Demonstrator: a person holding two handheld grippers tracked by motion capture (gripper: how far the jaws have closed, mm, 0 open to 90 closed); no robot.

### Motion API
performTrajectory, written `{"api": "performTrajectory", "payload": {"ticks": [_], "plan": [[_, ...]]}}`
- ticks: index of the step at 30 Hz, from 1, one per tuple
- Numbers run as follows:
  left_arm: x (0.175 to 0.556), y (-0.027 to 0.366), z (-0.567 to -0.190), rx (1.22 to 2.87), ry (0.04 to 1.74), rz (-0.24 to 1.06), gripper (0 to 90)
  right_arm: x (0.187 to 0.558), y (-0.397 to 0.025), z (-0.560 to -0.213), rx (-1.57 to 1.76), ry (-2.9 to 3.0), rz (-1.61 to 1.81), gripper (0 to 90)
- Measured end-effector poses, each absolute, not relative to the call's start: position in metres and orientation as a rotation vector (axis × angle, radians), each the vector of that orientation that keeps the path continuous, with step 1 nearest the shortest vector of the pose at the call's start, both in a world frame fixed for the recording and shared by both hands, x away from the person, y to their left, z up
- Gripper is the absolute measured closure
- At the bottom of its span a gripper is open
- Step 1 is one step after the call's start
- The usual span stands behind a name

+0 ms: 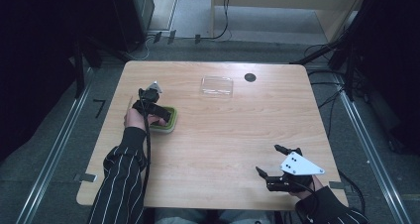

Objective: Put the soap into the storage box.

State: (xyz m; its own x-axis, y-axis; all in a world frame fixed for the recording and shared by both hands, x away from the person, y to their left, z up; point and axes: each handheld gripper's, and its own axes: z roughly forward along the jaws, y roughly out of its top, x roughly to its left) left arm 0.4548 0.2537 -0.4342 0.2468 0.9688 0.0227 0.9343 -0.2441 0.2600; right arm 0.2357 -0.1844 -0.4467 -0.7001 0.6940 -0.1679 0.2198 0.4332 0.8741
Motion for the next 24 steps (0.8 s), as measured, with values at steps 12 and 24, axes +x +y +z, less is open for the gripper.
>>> {"api": "performTrajectory", "payload": {"ticks": [12, 24], "plan": [[0.448, 0.252, -0.421, 2.333, 1.752, 0.264, 5.4, 0.234, -0.185, -0.447, 0.779, 2.174, 1.213, 13.8], [0.431, 0.248, -0.413, 2.386, 1.721, 0.283, 1.8, 0.234, -0.185, -0.447, 0.774, 2.173, 1.214, 13.8]]}}
